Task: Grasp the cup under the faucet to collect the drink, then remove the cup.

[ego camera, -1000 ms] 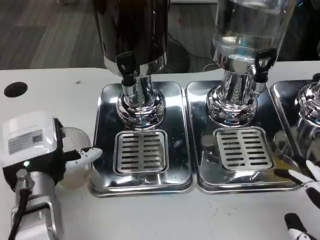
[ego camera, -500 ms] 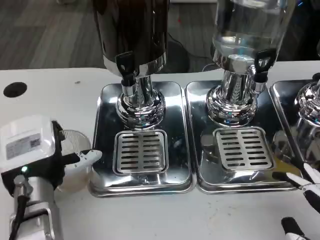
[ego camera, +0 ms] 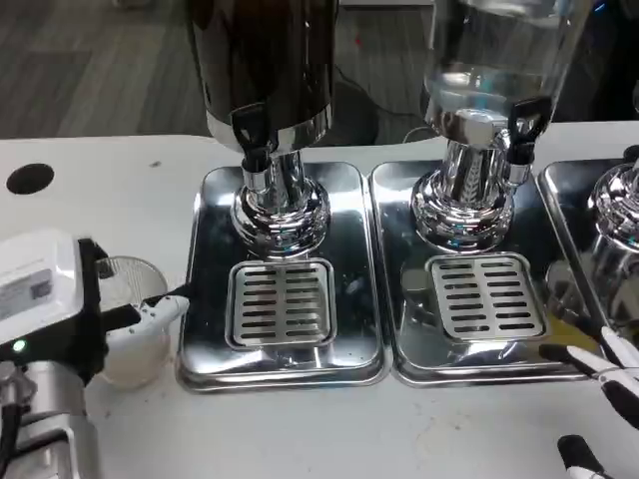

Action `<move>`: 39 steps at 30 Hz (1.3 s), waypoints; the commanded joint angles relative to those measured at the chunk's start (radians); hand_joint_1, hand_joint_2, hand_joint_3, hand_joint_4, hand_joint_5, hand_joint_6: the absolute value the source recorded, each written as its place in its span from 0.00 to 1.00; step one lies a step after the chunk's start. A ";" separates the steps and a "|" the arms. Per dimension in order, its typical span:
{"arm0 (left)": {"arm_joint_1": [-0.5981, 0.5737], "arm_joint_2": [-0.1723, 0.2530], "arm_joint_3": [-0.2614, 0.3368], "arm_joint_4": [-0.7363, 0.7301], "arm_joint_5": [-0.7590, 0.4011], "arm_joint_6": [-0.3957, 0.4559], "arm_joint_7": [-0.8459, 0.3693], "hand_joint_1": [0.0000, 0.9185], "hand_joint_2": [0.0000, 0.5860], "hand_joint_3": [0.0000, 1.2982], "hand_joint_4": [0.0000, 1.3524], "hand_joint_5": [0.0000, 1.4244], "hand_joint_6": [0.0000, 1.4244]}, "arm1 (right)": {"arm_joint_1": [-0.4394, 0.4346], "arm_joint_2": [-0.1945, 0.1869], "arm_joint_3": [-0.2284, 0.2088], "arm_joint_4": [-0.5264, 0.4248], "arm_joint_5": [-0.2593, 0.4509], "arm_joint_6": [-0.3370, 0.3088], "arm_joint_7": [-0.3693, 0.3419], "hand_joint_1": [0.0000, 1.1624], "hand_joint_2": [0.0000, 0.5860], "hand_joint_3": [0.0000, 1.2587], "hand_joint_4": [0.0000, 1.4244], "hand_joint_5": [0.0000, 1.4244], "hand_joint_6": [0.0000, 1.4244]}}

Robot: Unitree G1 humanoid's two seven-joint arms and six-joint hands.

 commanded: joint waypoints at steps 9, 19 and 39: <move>-0.022 -0.045 0.035 -0.048 -0.067 -0.052 0.082 0.34 0.22 0.43 0.49 0.61 0.65 | 0.019 -0.005 0.008 -0.017 0.005 -0.016 0.006 0.39 0.74 0.14 0.00 0.00 0.00; -0.064 -0.100 0.004 0.013 -0.106 -0.095 0.145 0.34 0.22 0.43 0.49 0.61 0.64 | 0.024 -0.011 0.000 -0.009 0.013 -0.024 0.006 0.39 0.74 0.14 0.00 0.00 0.00; -0.142 -0.172 -0.059 0.188 -0.205 -0.145 0.286 0.34 0.22 0.43 0.48 0.61 0.64 | -0.003 -0.027 0.006 0.036 0.035 -0.027 0.017 0.39 0.74 0.14 0.00 0.00 0.00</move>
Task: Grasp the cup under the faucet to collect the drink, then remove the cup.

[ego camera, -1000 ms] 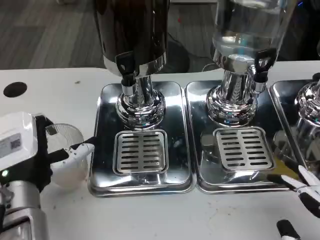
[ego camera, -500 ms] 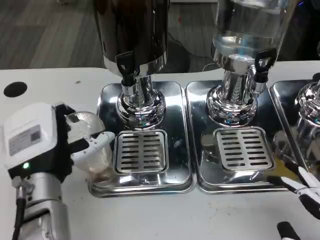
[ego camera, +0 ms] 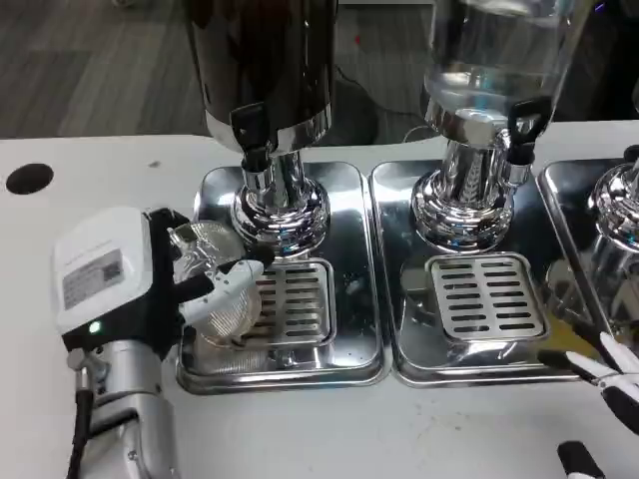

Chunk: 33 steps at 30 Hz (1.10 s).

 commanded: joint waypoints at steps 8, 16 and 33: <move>-0.115 -0.018 -0.030 0.098 -0.041 -0.011 0.058 0.33 0.23 0.43 0.48 0.61 0.64 | -0.036 -0.019 0.004 0.038 0.022 -0.016 0.024 0.39 0.74 0.13 0.00 0.00 0.00; -0.188 -0.021 -0.058 0.152 -0.046 0.005 0.053 0.33 0.23 0.42 0.48 0.61 0.64 | -0.056 -0.016 0.014 0.066 0.023 -0.018 0.027 0.39 0.74 0.13 0.00 0.00 0.00; -0.252 -0.044 -0.098 0.268 -0.087 0.007 0.069 0.21 0.14 0.41 0.47 0.59 0.63 | -0.066 -0.019 0.009 0.099 0.037 -0.026 0.027 0.39 0.74 0.13 0.00 0.00 0.00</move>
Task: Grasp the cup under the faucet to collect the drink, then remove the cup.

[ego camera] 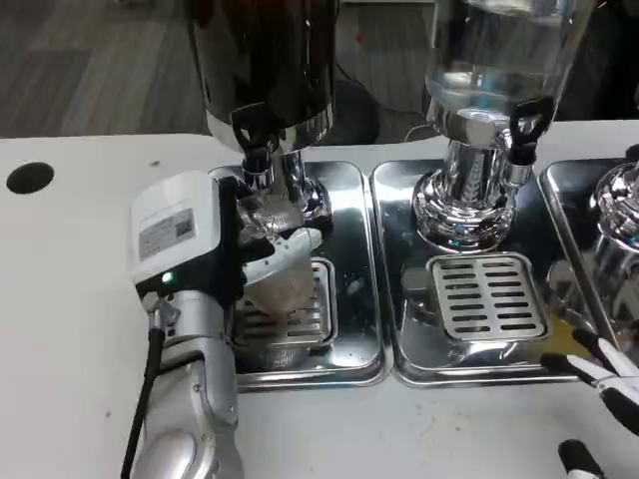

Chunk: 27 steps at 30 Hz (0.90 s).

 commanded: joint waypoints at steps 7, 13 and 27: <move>-0.005 0.018 -0.005 -0.018 -0.024 0.006 0.005 0.00 0.02 0.36 0.42 0.56 0.61 | -0.011 -0.008 0.004 -0.003 0.013 -0.006 0.010 0.39 0.74 0.13 0.00 0.00 0.00; 0.012 0.035 0.003 -0.063 -0.025 0.009 0.001 0.00 0.01 0.35 0.41 0.55 0.59 | -0.023 -0.007 0.014 -0.002 0.011 0.001 0.013 0.39 0.74 0.13 0.00 0.00 0.00; 0.149 0.075 0.037 -0.314 -0.031 -0.032 0.002 0.00 0.01 0.34 0.36 0.54 0.58 | -0.016 0.000 0.021 0.000 0.011 -0.001 0.011 0.39 0.74 0.13 0.00 0.00 0.00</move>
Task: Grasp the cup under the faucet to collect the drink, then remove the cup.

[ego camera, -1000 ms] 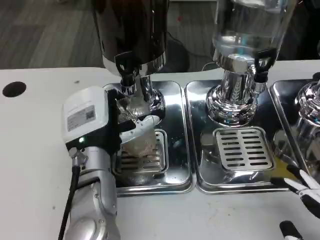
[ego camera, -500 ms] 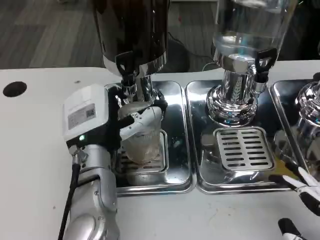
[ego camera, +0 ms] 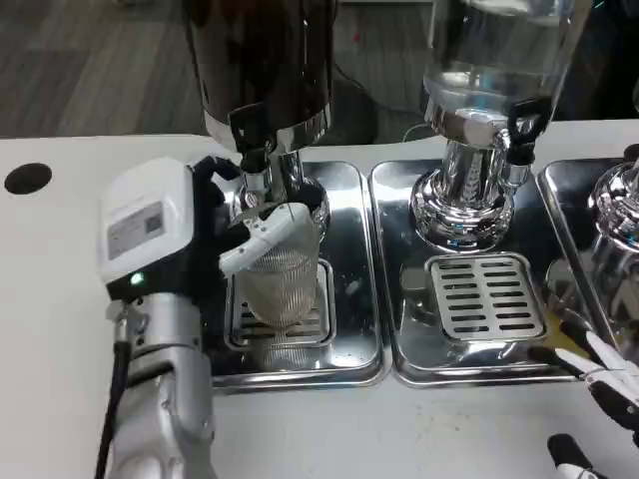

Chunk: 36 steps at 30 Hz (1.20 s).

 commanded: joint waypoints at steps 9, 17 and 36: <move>0.125 0.023 0.077 -0.336 -0.036 -0.088 -0.022 0.00 0.03 0.31 0.28 0.54 0.59 | 0.008 0.002 0.007 -0.016 0.011 0.000 0.008 0.39 0.74 0.13 0.00 0.00 0.00; 0.117 0.006 0.079 -0.374 -0.085 -0.125 -0.074 0.00 0.04 0.23 0.18 0.56 0.61 | 0.025 0.001 0.002 -0.026 0.018 -0.012 0.004 0.39 0.74 0.14 0.00 0.00 0.00; 0.082 -0.033 0.026 -0.323 -0.096 -0.115 -0.119 0.00 0.07 0.29 0.25 0.61 0.65 | 0.028 -0.004 -0.088 -0.049 0.007 -0.064 -0.024 0.38 0.73 0.15 0.00 0.00 0.00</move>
